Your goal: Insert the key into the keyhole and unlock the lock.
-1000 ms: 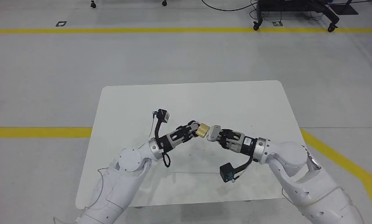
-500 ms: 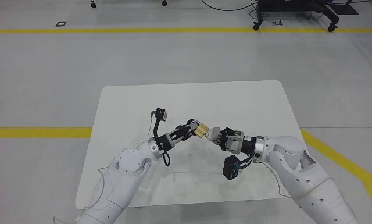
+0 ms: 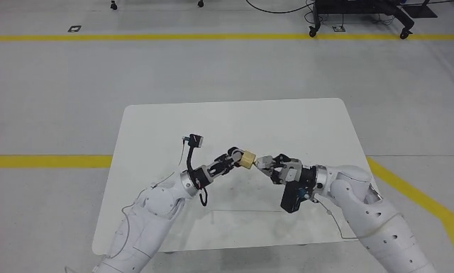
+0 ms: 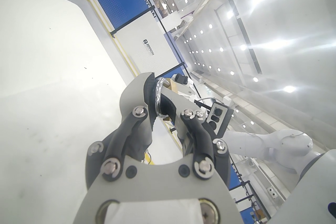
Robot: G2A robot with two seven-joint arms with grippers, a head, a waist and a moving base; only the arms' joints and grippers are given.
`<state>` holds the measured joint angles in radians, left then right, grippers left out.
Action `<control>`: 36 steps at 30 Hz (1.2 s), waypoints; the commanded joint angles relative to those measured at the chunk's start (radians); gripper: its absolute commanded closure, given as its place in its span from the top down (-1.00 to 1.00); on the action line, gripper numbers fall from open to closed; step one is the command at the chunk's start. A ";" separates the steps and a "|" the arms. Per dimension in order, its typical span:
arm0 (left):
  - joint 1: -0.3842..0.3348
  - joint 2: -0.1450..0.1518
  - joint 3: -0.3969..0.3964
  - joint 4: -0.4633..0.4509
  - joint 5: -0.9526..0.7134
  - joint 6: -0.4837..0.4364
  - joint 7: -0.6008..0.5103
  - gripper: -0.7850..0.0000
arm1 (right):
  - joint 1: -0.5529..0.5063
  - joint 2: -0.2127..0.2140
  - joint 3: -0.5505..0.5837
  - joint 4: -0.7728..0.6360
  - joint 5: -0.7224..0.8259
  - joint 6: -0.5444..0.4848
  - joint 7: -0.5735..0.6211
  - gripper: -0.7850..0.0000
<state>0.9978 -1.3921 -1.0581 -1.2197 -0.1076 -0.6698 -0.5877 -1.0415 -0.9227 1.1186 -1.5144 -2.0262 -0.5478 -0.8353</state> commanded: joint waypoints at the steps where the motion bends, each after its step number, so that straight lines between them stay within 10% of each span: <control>1: 0.003 0.000 0.001 0.001 0.011 -0.025 0.011 -1.00 | 0.006 0.000 -0.001 0.018 0.020 -0.018 -0.022 -1.00; 17: 0.000 0.005 -0.002 0.016 0.059 -0.109 0.049 -1.00 | 0.041 0.000 -0.024 0.079 0.038 -0.055 -0.084 -1.00; 19: -0.001 0.005 -0.002 0.016 0.040 -0.101 0.040 -1.00 | 0.041 0.001 -0.020 0.078 0.035 -0.045 -0.084 0.00; 20: -0.002 0.006 -0.002 0.017 0.025 -0.094 0.033 -1.00 | 0.040 0.003 -0.015 0.077 0.029 -0.032 -0.081 1.00; 36: 0.004 0.029 -0.060 0.014 -0.104 0.100 -0.074 -1.00 | 0.017 0.014 0.044 0.086 0.011 0.090 -0.104 1.00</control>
<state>0.9973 -1.3641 -1.1172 -1.1987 -0.2000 -0.5917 -0.6538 -1.0245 -0.9088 1.1628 -1.4284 -2.0149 -0.4582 -0.9391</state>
